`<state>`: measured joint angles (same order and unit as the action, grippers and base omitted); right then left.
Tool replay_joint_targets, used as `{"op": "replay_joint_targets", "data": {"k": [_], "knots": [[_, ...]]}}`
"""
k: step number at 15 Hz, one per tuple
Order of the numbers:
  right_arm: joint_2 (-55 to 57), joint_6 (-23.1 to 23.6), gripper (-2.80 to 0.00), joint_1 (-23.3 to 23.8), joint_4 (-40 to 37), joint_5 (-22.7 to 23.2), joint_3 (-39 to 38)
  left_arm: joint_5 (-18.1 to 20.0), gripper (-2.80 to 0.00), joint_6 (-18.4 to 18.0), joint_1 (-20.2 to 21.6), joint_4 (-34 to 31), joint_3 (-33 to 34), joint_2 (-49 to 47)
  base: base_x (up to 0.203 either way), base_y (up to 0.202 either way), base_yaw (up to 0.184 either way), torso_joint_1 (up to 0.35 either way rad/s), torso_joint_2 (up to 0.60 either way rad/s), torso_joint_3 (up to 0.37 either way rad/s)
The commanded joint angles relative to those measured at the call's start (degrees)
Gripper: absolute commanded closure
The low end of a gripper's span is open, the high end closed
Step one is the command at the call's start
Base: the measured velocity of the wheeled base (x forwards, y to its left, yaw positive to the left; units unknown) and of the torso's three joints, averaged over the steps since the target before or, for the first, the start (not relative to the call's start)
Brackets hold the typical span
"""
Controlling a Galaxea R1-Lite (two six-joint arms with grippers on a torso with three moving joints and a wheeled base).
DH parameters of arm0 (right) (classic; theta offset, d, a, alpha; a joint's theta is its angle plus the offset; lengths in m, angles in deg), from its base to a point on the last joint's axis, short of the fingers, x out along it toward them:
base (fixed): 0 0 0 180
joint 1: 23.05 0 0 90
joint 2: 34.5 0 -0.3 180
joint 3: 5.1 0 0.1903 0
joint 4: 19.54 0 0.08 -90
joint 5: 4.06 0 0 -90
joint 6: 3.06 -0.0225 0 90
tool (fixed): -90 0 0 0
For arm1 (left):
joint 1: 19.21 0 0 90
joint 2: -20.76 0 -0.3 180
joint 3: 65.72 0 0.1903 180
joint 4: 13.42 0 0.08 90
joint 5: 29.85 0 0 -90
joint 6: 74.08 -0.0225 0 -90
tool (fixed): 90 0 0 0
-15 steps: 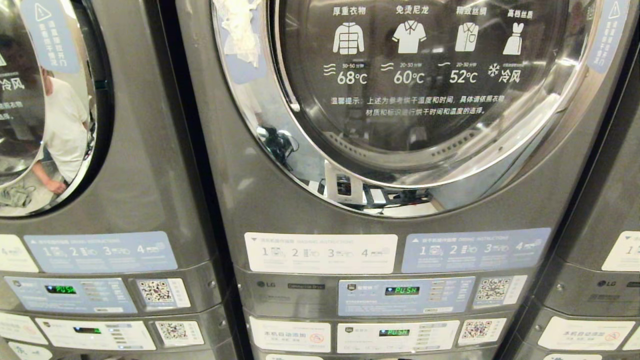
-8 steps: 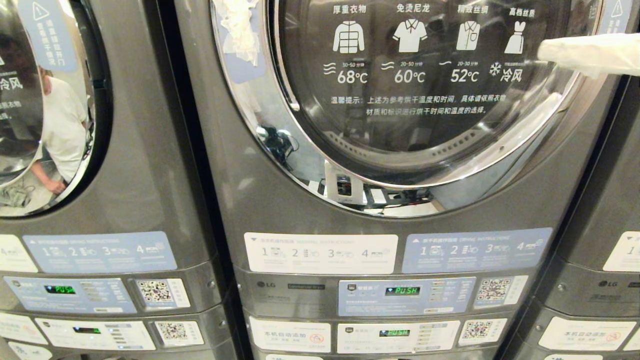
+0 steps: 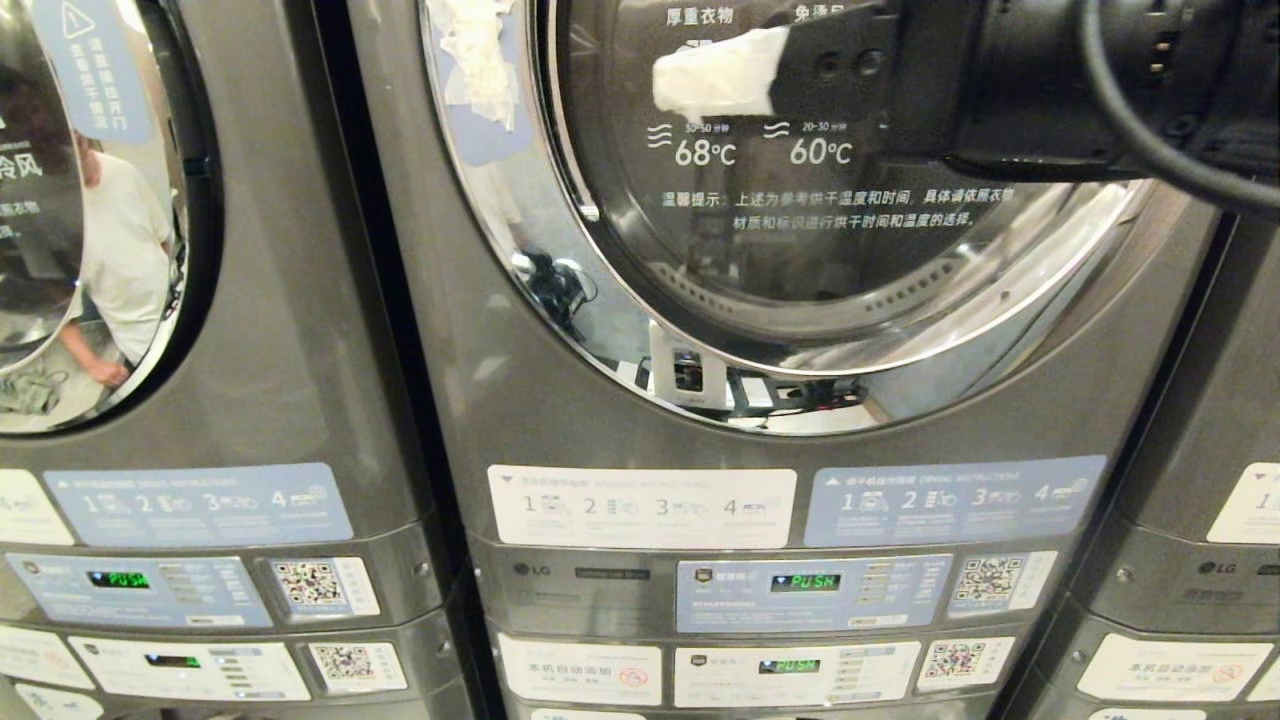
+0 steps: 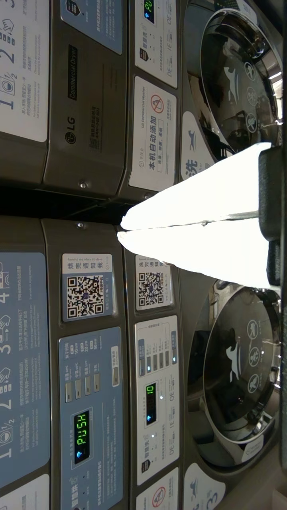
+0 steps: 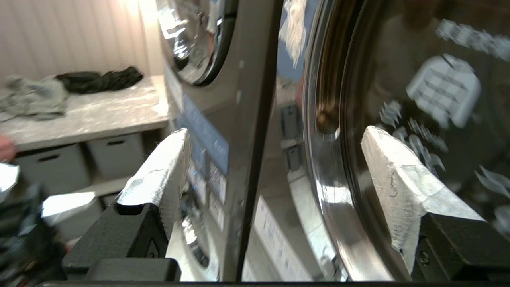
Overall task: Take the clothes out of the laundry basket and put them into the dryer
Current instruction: Open the dryer
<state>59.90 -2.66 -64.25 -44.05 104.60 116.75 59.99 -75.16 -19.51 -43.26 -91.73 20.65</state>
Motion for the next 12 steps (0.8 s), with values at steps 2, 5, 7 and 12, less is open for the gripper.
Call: {"op": "replay_joint_targets", "data": {"k": [2, 5, 7, 12], "knots": [[9.88, 0.2, -2.8, -2.6, 1.9, -2.72, 6.7, -0.02, 0.0, 0.01, -0.02, -0.03, 0.01, 0.02, 0.0, 0.0, 0.0, 0.0, 0.0, 0.0], [15.51, 3.12, -2.8, -4.68, 3.76, -4.52, 11.98, -0.02, 0.0, 0.02, -0.01, -0.03, 0.01, 0.02, 0.0, 0.0, 0.0, 0.0, 0.0, 0.0], [18.3, 5.37, -2.8, -5.01, 6.65, -5.07, 13.34, -0.02, 0.0, 0.02, -0.05, -0.03, 0.01, 0.02, 0.0, 0.0, 0.0, 0.0, 0.0, 0.0], [22.51, 6.19, -2.8, -5.3, 14.32, -8.42, 13.48, -0.02, 0.0, -0.02, -0.04, -0.03, 0.01, 0.02, 0.0, 0.0, 0.0, 0.0, 0.0, 0.0]]}}
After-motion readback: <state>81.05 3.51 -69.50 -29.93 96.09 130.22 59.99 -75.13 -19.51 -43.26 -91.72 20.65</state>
